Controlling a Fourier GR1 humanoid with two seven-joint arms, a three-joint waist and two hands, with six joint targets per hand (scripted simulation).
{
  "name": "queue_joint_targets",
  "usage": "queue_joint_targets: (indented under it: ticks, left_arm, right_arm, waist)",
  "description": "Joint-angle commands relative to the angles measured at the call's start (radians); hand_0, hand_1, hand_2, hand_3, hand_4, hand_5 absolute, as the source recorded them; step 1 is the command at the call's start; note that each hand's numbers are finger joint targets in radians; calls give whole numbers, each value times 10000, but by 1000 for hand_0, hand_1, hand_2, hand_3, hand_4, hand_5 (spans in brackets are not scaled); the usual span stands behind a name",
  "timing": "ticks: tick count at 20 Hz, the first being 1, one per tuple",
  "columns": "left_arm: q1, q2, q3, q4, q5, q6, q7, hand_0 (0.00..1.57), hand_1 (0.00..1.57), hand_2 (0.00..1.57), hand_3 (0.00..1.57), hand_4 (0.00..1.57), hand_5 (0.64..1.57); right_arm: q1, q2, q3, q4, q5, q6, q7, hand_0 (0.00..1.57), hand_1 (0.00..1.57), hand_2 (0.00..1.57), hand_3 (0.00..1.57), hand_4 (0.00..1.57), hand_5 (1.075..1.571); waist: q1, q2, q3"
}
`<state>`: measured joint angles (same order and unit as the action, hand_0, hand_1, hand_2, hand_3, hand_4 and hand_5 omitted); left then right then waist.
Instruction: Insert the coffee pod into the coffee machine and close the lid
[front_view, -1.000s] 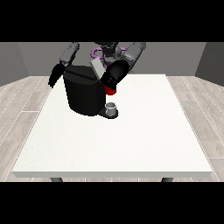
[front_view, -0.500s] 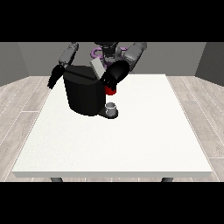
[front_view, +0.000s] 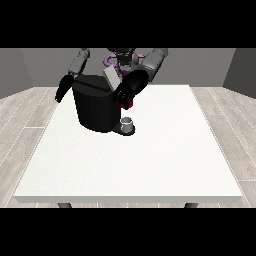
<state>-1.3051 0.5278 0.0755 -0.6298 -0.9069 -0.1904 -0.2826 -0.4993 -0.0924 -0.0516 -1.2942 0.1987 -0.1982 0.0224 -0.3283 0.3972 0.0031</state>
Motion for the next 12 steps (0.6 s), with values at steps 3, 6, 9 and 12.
queue_joint_targets:
  ticks: [3,6,9,12]
  left_arm:
    - [20,-16,30,144,-194,357,29,0,0,526,441,0,1571]
    - [463,-110,-39,181,-232,395,-151,0,0,432,326,0,1571]
    - [294,-73,98,163,19,-403,54,0,0,299,199,0,1571]
    - [436,-708,-72,-82,39,-657,523,0,0,0,60,0,1571]
  right_arm:
    - [-16,61,-44,99,45,-133,74,0,0,0,0,117,1571]
    - [145,1,-162,185,-119,1,117,0,0,0,0,171,1571]
    - [20,-556,-831,631,-580,345,-150,0,0,0,0,133,1571]
    - [778,320,-523,1287,-200,-479,-464,0,0,0,0,0,1571]
  waist:
    - [62,18,-28]
    - [317,-220,-30]
    - [618,-645,-25]
    - [1241,-1391,-23]
